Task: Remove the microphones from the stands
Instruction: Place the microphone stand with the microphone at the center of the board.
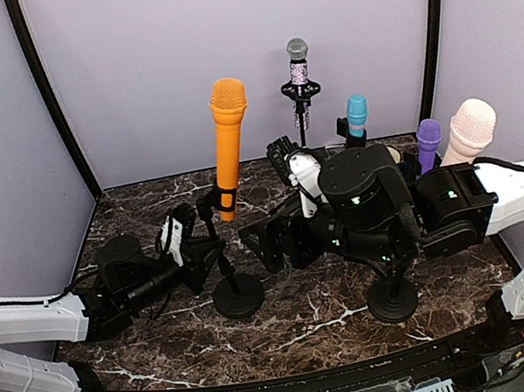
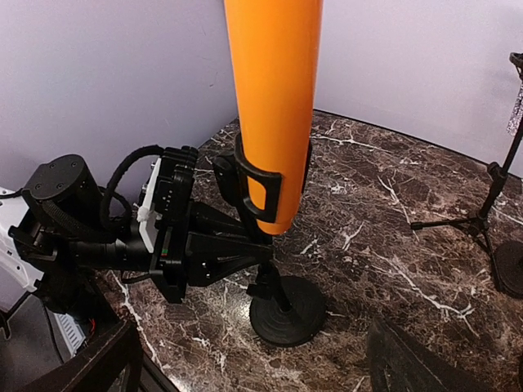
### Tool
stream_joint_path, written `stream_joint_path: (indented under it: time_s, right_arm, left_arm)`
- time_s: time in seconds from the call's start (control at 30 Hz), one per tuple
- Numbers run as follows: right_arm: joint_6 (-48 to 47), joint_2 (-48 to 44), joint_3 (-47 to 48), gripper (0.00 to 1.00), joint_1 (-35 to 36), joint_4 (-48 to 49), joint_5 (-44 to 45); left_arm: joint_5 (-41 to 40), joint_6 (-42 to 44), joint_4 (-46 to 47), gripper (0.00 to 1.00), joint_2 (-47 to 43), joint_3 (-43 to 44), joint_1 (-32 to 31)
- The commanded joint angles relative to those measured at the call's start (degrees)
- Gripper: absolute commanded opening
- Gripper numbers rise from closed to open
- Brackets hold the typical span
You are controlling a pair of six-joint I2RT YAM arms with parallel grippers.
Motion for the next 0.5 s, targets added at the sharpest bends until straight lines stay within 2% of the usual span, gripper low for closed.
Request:
stream_joint_path:
  time_s: [0.0, 0.1, 0.27, 0.47]
  right_arm:
    - [0.5, -1.6, -2.8, 0.96, 0.9, 4.5, 1.4]
    - [0.4, -1.2, -5.5, 0.96, 0.8, 7.1, 1.7]
    - [0.8, -0.3, -8.5, 0.96, 1.3, 11.3, 2.3]
    - [1.7, 0.5, -12.2, 0.97, 1.8, 15.8, 2.9]
  left_arm:
    - [0.7, 0.3, -2.0, 0.0, -1.7, 0.1, 0.3]
    - [0.7, 0.3, -2.6, 0.01, -1.7, 0.6, 0.3]
    - [0.7, 0.3, -4.3, 0.08, -1.7, 1.9, 0.3]
    - [0.7, 0.3, -5.7, 0.29, -2.1, 2.7, 0.3]
